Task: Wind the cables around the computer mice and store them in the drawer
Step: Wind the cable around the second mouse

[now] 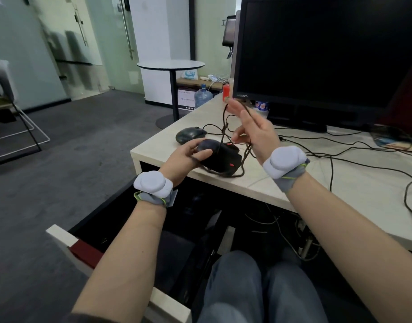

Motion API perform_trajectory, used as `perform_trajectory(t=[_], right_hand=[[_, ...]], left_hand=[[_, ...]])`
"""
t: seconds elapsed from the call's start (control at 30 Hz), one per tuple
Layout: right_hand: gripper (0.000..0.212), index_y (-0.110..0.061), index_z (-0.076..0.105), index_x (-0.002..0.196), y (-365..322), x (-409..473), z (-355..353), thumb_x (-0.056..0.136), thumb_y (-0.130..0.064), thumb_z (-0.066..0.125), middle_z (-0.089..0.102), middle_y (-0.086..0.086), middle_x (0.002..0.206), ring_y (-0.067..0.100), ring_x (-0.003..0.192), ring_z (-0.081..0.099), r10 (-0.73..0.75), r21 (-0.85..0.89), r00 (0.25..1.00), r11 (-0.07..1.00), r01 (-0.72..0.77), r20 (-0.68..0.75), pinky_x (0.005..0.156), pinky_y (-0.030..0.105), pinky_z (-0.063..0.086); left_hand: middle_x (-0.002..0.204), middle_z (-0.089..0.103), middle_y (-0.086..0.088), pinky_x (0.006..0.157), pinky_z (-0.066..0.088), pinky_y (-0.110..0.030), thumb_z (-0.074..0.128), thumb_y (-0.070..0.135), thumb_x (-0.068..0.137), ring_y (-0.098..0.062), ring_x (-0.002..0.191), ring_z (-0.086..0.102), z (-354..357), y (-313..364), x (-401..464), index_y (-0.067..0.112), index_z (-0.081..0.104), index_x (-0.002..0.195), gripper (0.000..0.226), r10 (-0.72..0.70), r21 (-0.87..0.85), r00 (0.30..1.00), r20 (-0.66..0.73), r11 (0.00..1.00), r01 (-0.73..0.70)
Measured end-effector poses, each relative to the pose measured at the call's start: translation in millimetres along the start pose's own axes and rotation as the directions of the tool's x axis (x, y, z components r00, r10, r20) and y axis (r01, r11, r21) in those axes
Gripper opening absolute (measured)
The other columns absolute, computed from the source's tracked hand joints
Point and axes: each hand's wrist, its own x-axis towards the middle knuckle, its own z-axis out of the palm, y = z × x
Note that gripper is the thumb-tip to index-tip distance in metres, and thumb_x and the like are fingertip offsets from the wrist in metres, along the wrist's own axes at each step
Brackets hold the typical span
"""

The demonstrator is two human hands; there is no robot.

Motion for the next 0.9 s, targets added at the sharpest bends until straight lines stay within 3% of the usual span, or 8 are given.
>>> perform_trajectory(t=[0.07, 0.13, 0.2, 0.37, 0.6, 0.73, 0.83, 0.9], right_hand=[[0.028, -0.042, 0.051, 0.115, 0, 6, -8, 0.099, -0.024, 0.038, 0.056, -0.011, 0.125, 0.002, 0.051, 0.052, -0.018, -0.069, 0.999, 0.998, 0.015, -0.046, 0.062, 0.025, 0.046], [0.030, -0.043, 0.048, 0.119, 2, 10, -16, 0.099, -0.023, 0.038, 0.054, -0.013, 0.125, 0.001, 0.047, 0.050, -0.020, -0.134, 0.997, 0.991, 0.010, -0.075, 0.059, 0.024, 0.043], [0.034, -0.038, 0.045, 0.126, 6, 14, -23, 0.099, -0.021, 0.037, 0.053, -0.012, 0.126, 0.001, 0.044, 0.048, -0.016, -0.187, 0.995, 0.982, -0.003, -0.096, 0.054, 0.018, 0.043], [0.038, -0.026, 0.044, 0.135, 16, 17, -34, 0.099, -0.019, 0.035, 0.053, -0.009, 0.122, 0.000, 0.040, 0.048, 0.001, -0.237, 0.979, 0.970, -0.050, -0.205, 0.046, 0.009, 0.040], [0.038, -0.027, 0.044, 0.136, 13, 21, -33, 0.098, -0.021, 0.038, 0.054, -0.011, 0.122, 0.001, 0.039, 0.044, -0.018, -0.222, 0.978, 0.975, -0.030, -0.207, 0.043, 0.009, 0.039], [0.038, -0.027, 0.042, 0.136, 13, 20, -29, 0.099, -0.018, 0.036, 0.054, -0.010, 0.122, 0.002, 0.038, 0.042, 0.031, -0.257, 0.983, 0.963, -0.078, -0.184, 0.042, 0.010, 0.037], [0.034, -0.031, 0.048, 0.128, 16, 16, -25, 0.098, -0.019, 0.037, 0.059, -0.008, 0.123, 0.005, 0.043, 0.036, 0.112, -0.265, 0.982, 0.953, -0.149, -0.150, 0.039, 0.014, 0.035], [0.035, -0.027, 0.047, 0.130, 20, 16, -22, 0.098, -0.019, 0.036, 0.066, -0.004, 0.112, 0.011, 0.045, 0.031, 0.191, -0.279, 0.975, 0.936, -0.215, -0.110, 0.040, 0.018, 0.031]], left_hand=[[0.106, 0.059, -0.013, 0.087, 0.038, -0.033, 0.061, 0.018, 0.078, -0.023, 0.099, 0.052, 0, 2, -1, 0.009, 0.056, 0.122, 0.045, -0.020, -0.046, 1.000, -0.001, 0.999, 0.020], [0.107, 0.058, -0.016, 0.091, 0.035, -0.039, 0.057, 0.015, 0.082, -0.027, 0.102, 0.051, -1, 3, -2, 0.010, 0.058, 0.114, 0.033, -0.021, -0.101, 1.000, 0.016, 0.995, 0.022], [0.103, 0.061, -0.013, 0.092, 0.038, -0.039, 0.049, 0.008, 0.088, -0.026, 0.101, 0.053, -2, 3, -2, 0.011, 0.061, 0.106, 0.022, -0.013, -0.195, 0.998, 0.055, 0.981, 0.024], [0.107, 0.063, -0.008, 0.083, 0.047, -0.032, 0.045, 0.018, 0.085, -0.018, 0.098, 0.057, -4, 9, -4, 0.011, 0.054, 0.116, 0.033, -0.035, -0.399, 0.989, 0.144, 0.913, 0.090], [0.095, 0.073, 0.002, 0.079, 0.052, -0.027, 0.043, 0.024, 0.084, -0.011, 0.087, 0.067, -5, 9, -16, 0.015, 0.058, 0.109, 0.030, -0.168, -0.308, 0.921, 0.351, 0.908, 0.283], [0.093, 0.075, -0.001, 0.074, 0.057, -0.025, 0.078, 0.040, 0.060, -0.012, 0.086, 0.071, -8, 14, -21, 0.016, 0.073, 0.097, 0.045, -0.097, -0.465, 0.913, 0.396, 0.836, 0.291], [0.087, 0.076, 0.002, 0.065, 0.056, -0.021, 0.086, 0.047, 0.046, -0.011, 0.079, 0.072, -13, 17, -23, 0.017, 0.077, 0.088, 0.053, 0.014, -0.576, 0.933, 0.359, 0.790, 0.209], [0.082, 0.075, -0.005, 0.060, 0.057, -0.023, 0.091, 0.042, 0.039, -0.016, 0.073, 0.072, -16, 17, -22, 0.010, 0.076, 0.088, 0.060, 0.030, -0.674, 0.955, 0.296, 0.715, 0.186]])
